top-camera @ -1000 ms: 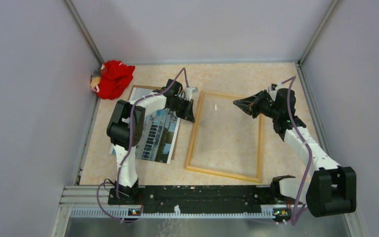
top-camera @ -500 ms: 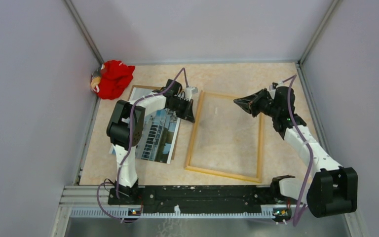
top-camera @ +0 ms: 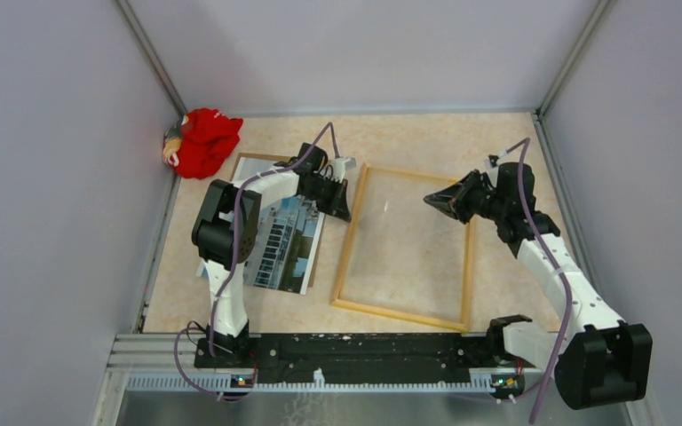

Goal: Put the photo into the frame
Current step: Place the photo frame item in the photo frame.

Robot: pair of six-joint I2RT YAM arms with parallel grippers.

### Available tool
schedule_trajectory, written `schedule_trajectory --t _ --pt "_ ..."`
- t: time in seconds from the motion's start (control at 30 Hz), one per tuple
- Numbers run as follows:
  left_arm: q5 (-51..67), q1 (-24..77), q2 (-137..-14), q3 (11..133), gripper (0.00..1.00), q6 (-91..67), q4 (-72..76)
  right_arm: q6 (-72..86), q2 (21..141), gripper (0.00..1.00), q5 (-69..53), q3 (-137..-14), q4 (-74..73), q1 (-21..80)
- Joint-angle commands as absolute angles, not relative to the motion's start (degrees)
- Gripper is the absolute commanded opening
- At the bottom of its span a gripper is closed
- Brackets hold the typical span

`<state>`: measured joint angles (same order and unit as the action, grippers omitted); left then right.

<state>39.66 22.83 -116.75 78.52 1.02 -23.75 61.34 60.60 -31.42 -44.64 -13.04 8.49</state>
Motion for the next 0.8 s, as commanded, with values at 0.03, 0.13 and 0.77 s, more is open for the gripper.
schedule_trajectory --t 0.03,0.13,0.77 --pt "36.8 23.3 -118.1 76.4 0.00 1.2 -27.9 57.0 60.2 0.00 -34.9 -46.9 -17.7 9.4" --pt "36.7 23.3 -118.1 76.3 0.00 1.4 -27.9 55.9 60.1 0.00 -35.2 -47.6 -19.4 9.2" --pt "36.5 23.3 -118.5 76.6 0.00 1.0 -27.9 49.7 59.3 0.00 -39.8 -51.5 -27.6 6.4"
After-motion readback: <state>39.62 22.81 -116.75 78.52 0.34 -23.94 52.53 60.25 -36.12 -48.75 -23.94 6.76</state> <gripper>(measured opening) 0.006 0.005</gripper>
